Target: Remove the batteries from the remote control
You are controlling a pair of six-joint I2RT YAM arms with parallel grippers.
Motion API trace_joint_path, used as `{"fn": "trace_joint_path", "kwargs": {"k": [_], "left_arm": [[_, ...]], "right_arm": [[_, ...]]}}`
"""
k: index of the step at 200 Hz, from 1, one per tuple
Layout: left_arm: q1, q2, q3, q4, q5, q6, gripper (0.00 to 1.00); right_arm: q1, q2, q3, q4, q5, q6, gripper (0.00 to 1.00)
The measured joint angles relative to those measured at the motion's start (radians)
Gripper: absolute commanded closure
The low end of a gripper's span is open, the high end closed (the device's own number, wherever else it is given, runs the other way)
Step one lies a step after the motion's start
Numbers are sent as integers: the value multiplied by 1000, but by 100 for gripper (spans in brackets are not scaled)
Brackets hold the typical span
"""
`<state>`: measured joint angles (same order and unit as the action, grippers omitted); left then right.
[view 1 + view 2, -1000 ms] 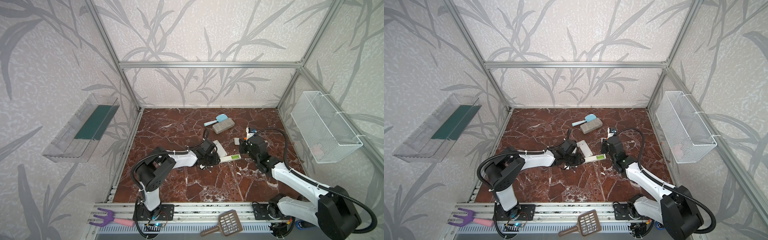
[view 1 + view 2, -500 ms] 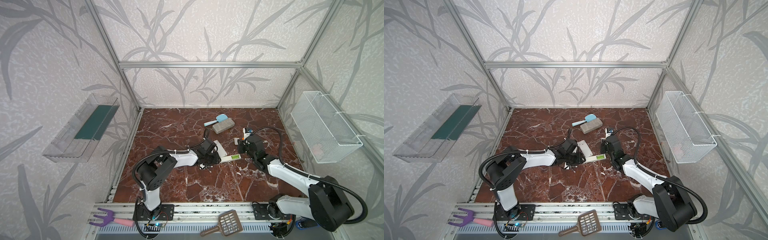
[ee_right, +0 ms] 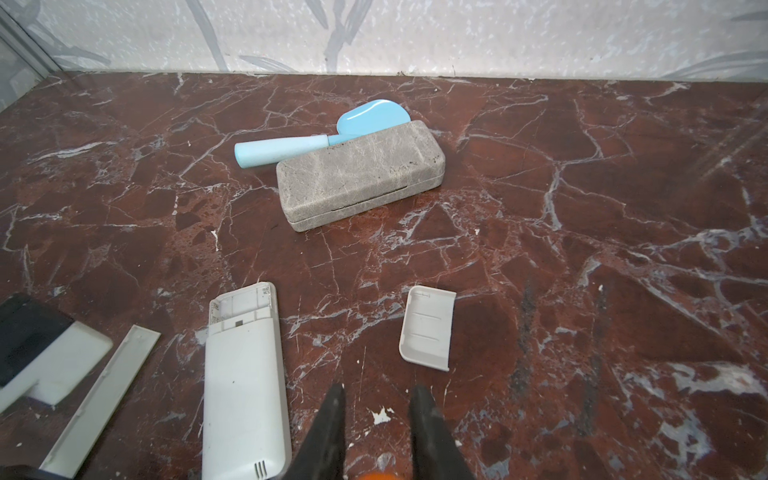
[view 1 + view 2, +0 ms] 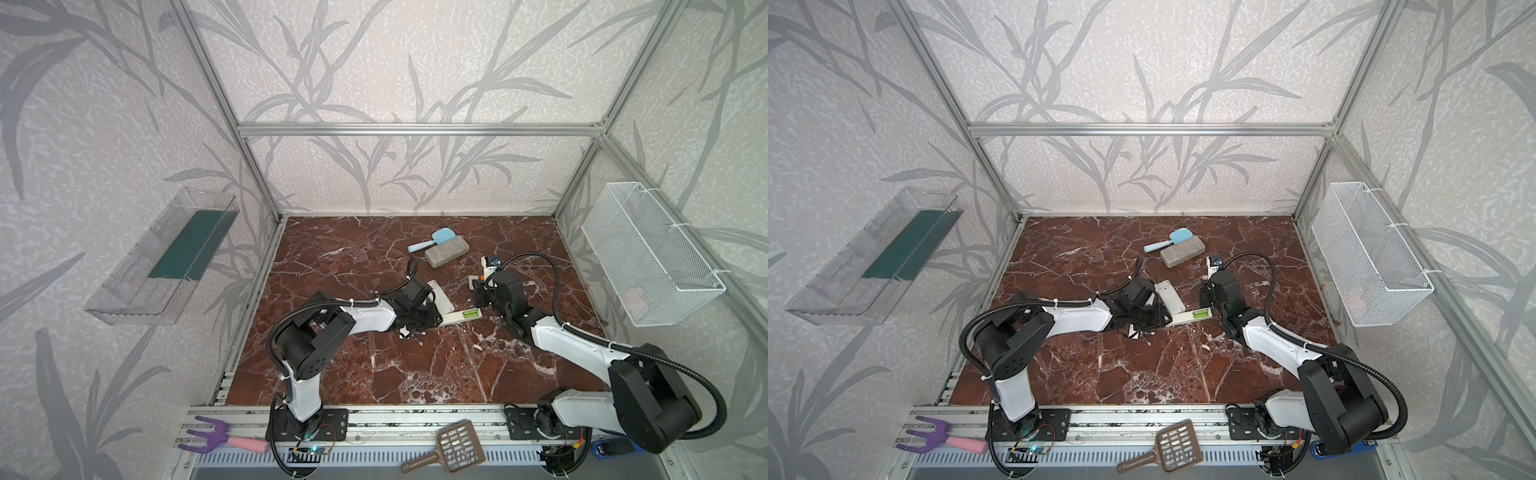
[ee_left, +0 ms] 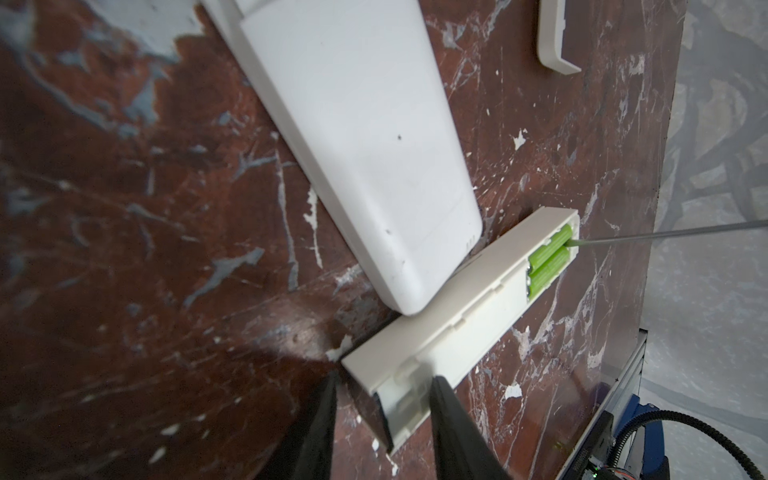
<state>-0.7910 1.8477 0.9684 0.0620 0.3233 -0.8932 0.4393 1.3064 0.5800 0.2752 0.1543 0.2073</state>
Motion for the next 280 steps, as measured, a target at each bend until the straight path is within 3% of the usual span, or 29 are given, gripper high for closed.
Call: {"fn": "trace_joint_path", "kwargs": {"k": [280], "left_arm": [[0, 2, -2, 14, 11, -8, 66]], "right_arm": [[-6, -20, 0, 32, -47, -85, 100]]}}
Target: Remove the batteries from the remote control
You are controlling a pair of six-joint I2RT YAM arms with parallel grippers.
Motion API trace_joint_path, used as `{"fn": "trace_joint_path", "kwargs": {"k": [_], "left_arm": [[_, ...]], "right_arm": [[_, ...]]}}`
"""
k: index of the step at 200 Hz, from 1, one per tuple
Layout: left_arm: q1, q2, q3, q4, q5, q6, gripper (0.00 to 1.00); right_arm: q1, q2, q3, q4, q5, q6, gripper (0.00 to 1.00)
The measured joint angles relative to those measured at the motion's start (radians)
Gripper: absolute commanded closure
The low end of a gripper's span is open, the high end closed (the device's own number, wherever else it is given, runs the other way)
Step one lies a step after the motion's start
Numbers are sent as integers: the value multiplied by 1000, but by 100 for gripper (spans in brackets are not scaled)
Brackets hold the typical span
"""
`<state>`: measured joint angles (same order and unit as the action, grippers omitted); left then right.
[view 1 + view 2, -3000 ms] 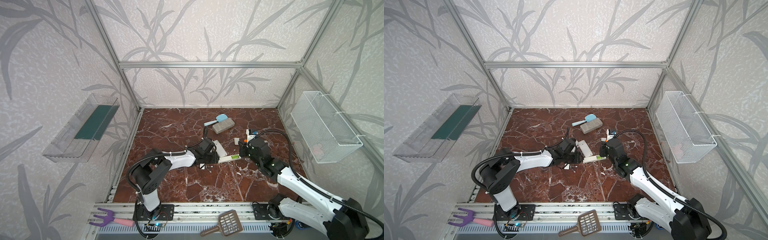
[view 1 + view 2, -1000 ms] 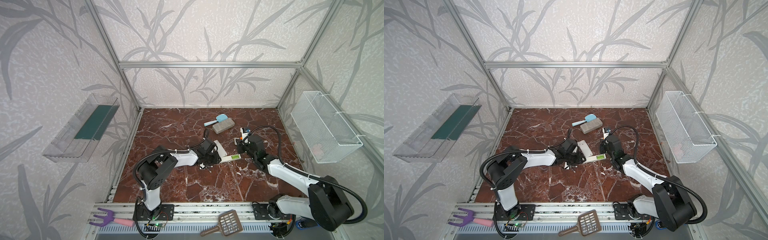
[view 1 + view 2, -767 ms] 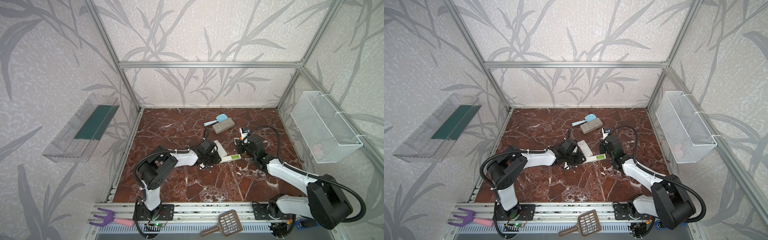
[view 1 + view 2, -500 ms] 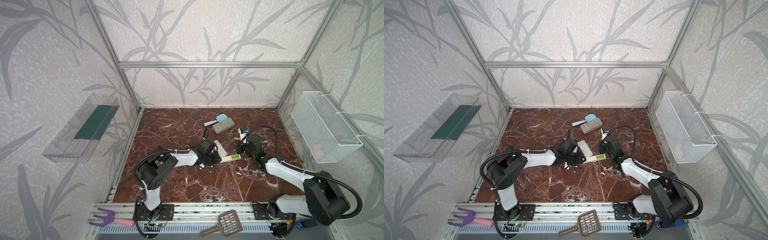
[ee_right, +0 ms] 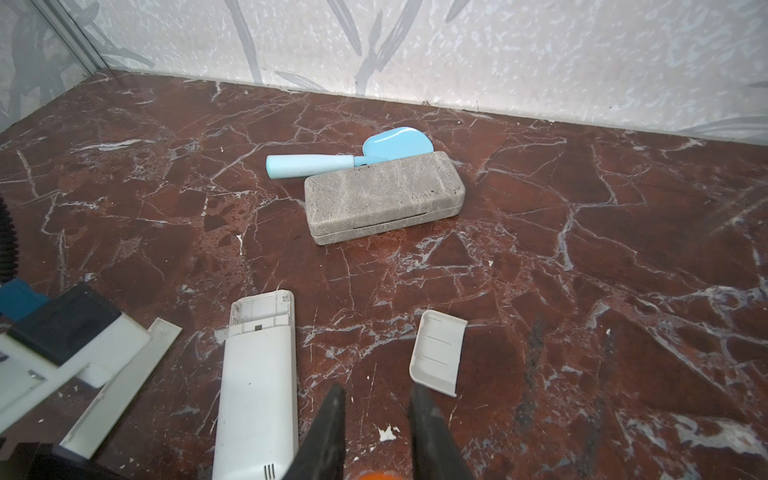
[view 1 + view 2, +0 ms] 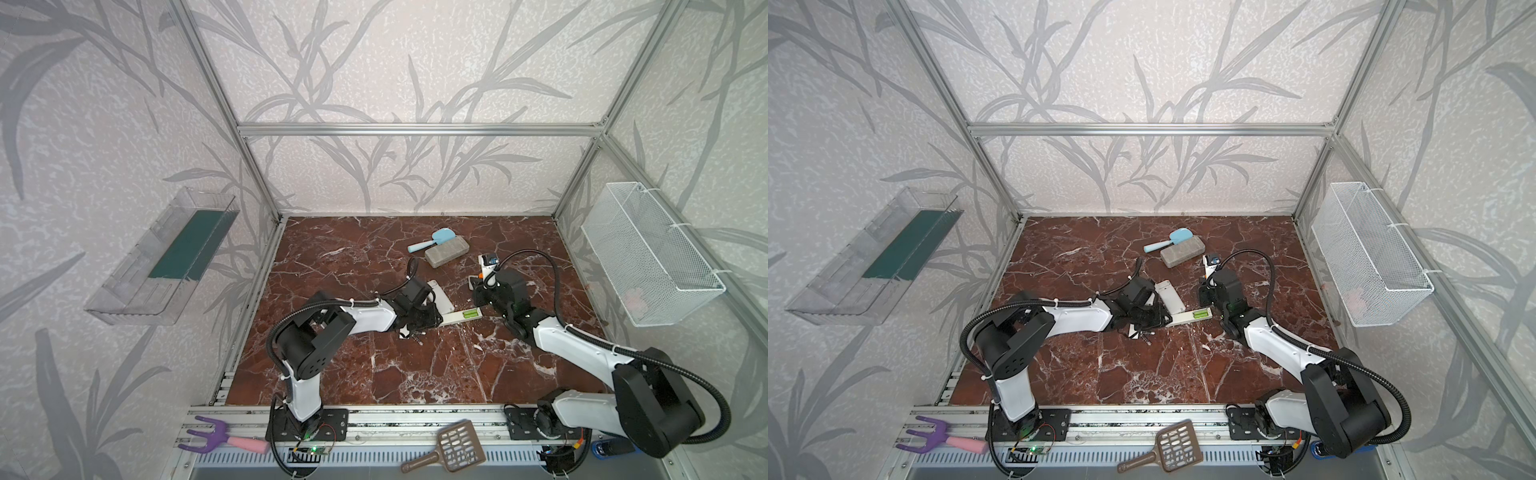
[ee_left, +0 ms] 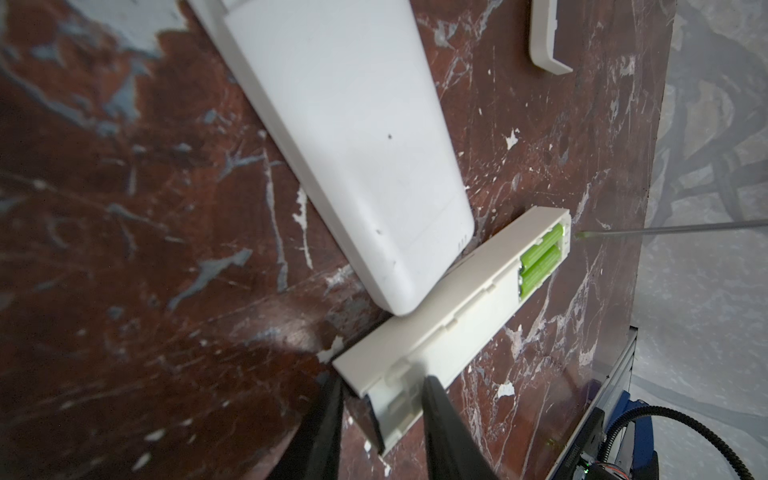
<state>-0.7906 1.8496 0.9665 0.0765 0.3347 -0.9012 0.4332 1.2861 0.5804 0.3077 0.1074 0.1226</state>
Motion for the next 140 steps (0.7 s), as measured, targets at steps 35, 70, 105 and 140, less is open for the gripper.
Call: {"fn": "trace_joint_path", "kwargs": {"k": [35, 70, 105, 140], "left_arm": [[0, 0, 0, 0, 1, 0, 67], [0, 0, 0, 0, 2, 0, 67], [0, 0, 0, 1, 5, 0, 67], [0, 0, 0, 1, 5, -1, 68]], "right_arm": [[-2, 6, 0, 0, 0, 0, 100], [-5, 24, 0, 0, -1, 0, 100], [-12, 36, 2, 2, -5, 8, 100], [-16, 42, 6, 2, -11, 16, 100]]}}
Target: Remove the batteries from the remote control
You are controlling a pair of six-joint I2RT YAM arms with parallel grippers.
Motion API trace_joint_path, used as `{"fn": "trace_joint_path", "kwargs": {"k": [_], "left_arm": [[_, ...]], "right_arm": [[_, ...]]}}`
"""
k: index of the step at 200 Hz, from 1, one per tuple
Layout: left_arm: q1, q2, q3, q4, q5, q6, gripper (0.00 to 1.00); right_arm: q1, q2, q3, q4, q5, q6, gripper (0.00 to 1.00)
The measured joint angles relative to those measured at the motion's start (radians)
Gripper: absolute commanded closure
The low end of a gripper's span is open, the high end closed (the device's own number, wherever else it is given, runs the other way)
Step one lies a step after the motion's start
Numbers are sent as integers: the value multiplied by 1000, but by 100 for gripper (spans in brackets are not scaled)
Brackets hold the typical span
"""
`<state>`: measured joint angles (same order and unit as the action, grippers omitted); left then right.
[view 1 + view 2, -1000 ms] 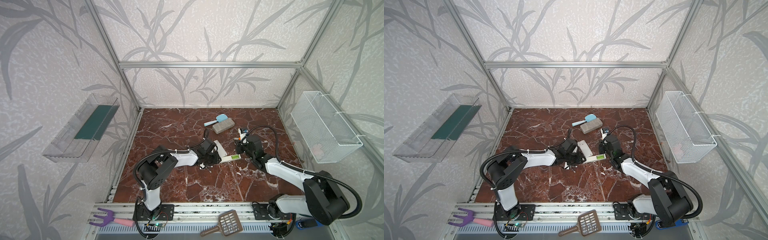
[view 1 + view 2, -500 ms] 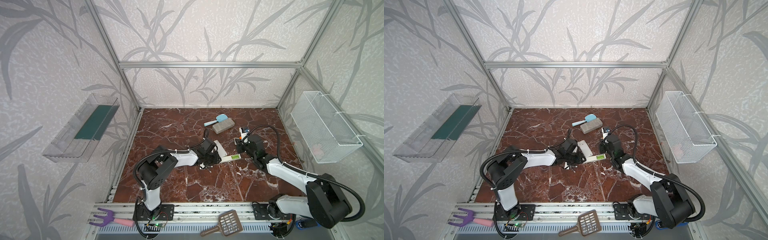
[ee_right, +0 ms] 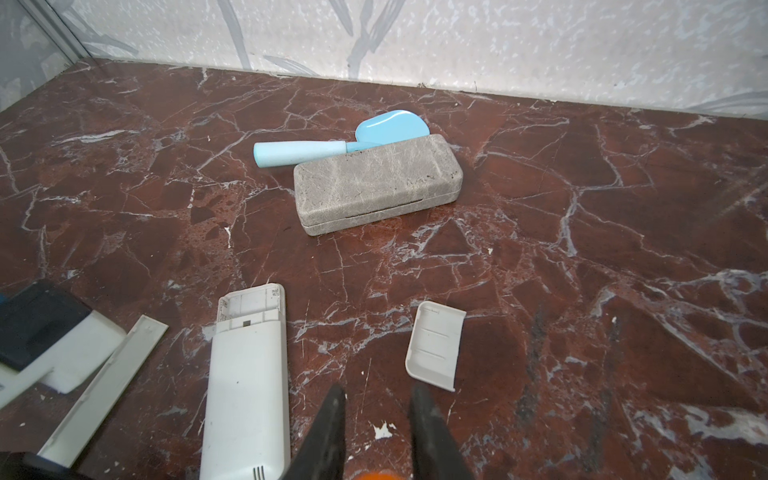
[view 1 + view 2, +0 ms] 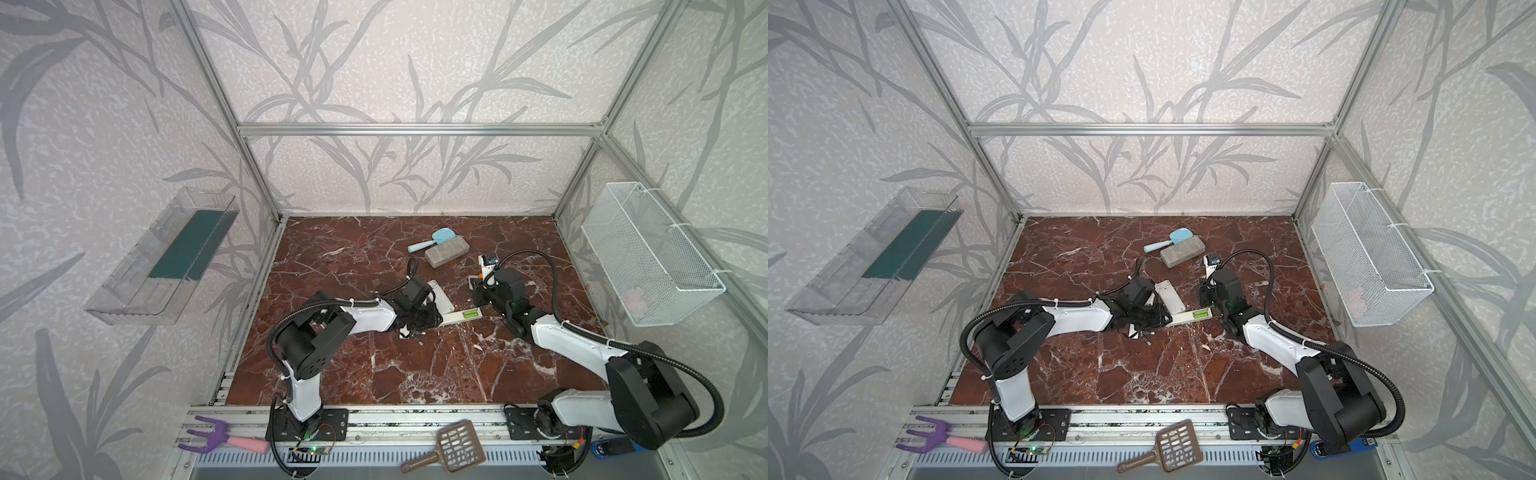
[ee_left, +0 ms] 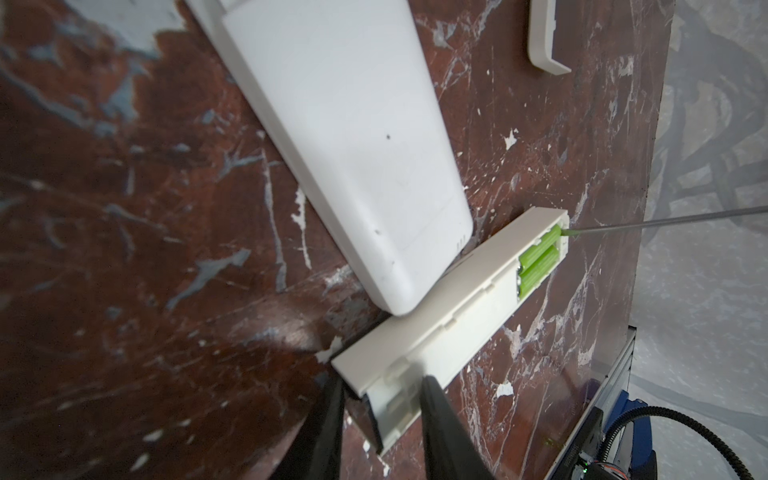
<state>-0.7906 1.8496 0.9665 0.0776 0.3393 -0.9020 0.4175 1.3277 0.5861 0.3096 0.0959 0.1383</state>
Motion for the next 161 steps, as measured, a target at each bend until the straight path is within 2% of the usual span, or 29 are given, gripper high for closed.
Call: {"fn": "trace_joint_path", "kwargs": {"k": [24, 63, 120, 161], "left_arm": [[0, 0, -2, 4, 0, -6, 69], [2, 0, -8, 32, 0, -36, 78], [-6, 19, -9, 82, -7, -87, 81], [-17, 27, -14, 117, -14, -121, 84]], "right_arm": [[0, 0, 0, 0, -1, 13, 100], [0, 0, -8, 1, -3, 32, 100], [37, 19, -29, 4, 54, 43, 100], [40, 29, -68, 32, 97, 115, 100]]}}
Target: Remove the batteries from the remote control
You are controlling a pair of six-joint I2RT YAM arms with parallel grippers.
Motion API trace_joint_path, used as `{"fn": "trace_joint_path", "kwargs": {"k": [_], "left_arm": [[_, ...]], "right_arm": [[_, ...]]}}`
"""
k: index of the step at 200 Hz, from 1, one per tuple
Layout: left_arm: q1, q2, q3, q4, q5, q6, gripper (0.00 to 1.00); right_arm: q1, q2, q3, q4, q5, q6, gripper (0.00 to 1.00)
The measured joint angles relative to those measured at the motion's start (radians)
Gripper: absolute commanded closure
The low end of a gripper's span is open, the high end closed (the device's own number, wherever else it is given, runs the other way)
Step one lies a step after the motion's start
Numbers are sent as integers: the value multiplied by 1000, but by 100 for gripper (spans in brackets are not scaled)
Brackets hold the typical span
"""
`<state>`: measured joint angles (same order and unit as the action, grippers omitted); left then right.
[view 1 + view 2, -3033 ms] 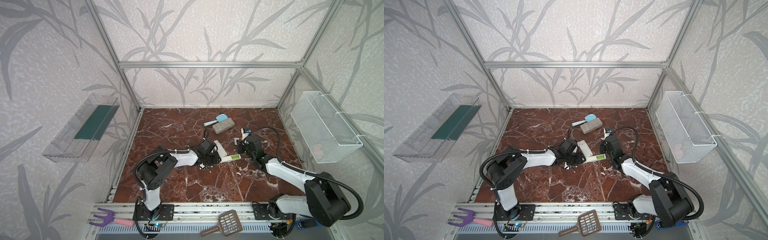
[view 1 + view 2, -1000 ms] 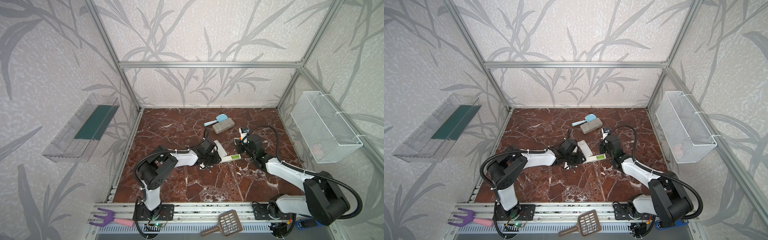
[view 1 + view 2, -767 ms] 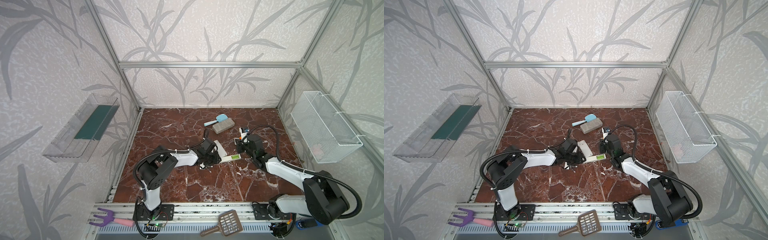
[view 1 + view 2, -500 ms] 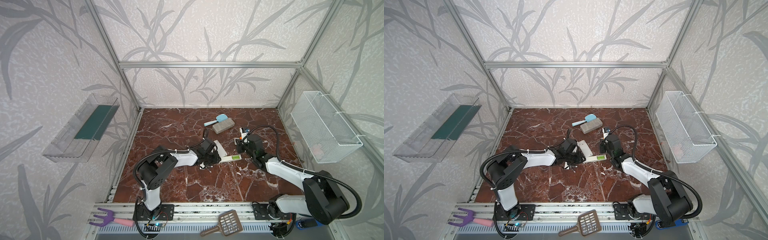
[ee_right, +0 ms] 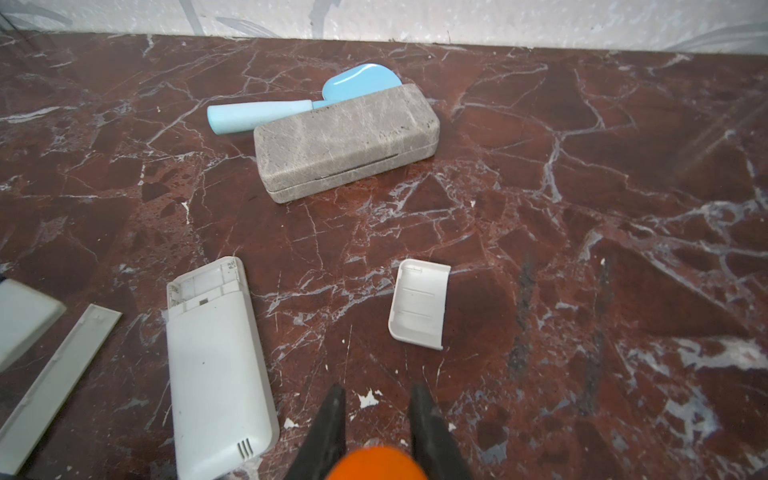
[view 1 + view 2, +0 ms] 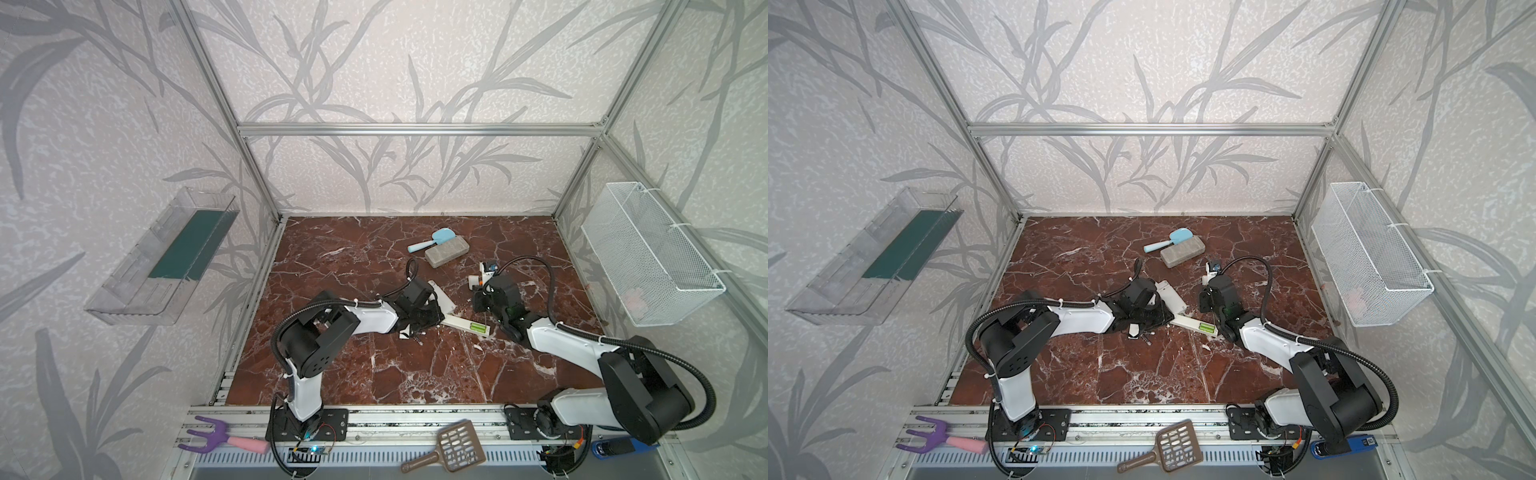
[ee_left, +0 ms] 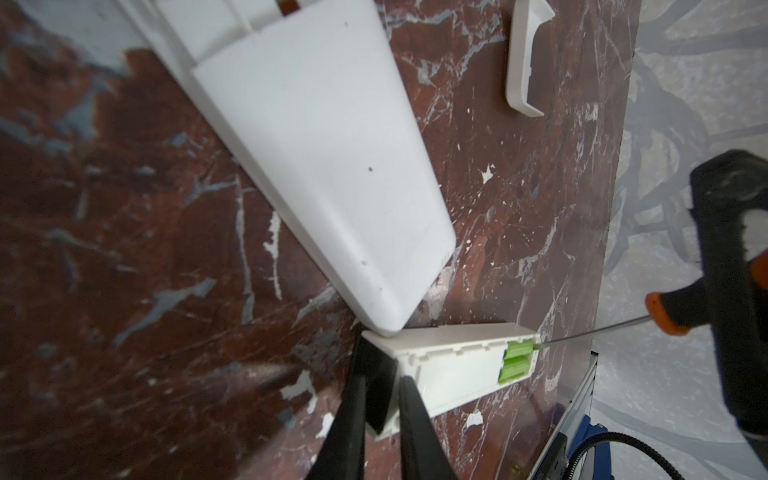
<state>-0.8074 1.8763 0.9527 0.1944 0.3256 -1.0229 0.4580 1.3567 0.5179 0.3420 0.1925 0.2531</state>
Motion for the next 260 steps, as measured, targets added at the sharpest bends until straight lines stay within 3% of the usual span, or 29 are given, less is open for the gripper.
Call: {"fn": "trace_joint_path", "kwargs": {"k": [75, 155, 206, 260], "left_arm": [[-6, -14, -72, 99, -18, -63, 85], [-6, -26, -125, 177, -26, -107, 86], [-9, -29, -151, 219, -25, -130, 87], [-8, -30, -157, 230, -24, -134, 87]], "right_arm": [[0, -43, -89, 90, 110, 213, 100], [-1, -49, -130, 218, 238, 342, 100], [5, -47, -130, 332, 234, 454, 100], [6, -42, -116, 325, 233, 458, 100]]}}
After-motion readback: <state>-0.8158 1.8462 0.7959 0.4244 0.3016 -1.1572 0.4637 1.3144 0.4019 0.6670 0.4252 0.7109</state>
